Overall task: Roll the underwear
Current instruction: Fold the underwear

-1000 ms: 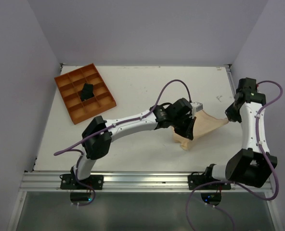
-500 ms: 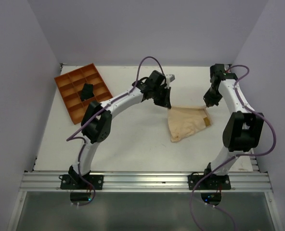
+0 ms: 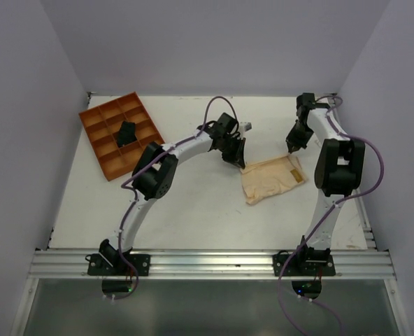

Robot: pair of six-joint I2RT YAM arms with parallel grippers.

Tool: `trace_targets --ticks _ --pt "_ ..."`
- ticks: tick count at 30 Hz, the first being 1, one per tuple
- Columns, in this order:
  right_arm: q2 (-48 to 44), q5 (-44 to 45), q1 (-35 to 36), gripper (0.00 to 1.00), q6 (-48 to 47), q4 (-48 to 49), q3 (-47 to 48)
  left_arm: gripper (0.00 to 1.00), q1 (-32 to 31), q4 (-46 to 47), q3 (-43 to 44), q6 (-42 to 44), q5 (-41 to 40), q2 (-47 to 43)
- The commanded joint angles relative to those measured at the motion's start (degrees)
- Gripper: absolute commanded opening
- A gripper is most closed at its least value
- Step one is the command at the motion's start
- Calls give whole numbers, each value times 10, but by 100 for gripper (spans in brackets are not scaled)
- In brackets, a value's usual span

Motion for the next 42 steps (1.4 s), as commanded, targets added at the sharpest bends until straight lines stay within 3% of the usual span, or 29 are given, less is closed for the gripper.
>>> trace_targets --ticks 1,7,12,20,27,32,36,42 --pt "7 -14 -8 0 -48 15 51 0 4 34 -8 7 13 -29" --pt "-1 -42 -12 0 -81 -15 109 0 0 56 -34 5 -9 -93" --pt "-50 23 -21 0 -63 -111 139 0 -11 52 -47 0 -25 -140" --pt "-232 63 -53 0 -51 -97 -77 0 -83 45 -123 23 -24 -238" --pt "-371 148 -91 0 -57 -121 -179 0 -145 87 -221 6 -2 -301" --pt "-433 147 -93 0 -45 -135 -270 0 -169 107 -280 -4 3 -318" --pt "-491 190 -93 0 -32 -131 -297 0 -177 124 -299 -15 6 -322" --pt "-498 246 -93 0 -19 -143 -269 0 -176 120 -276 -25 13 -316"
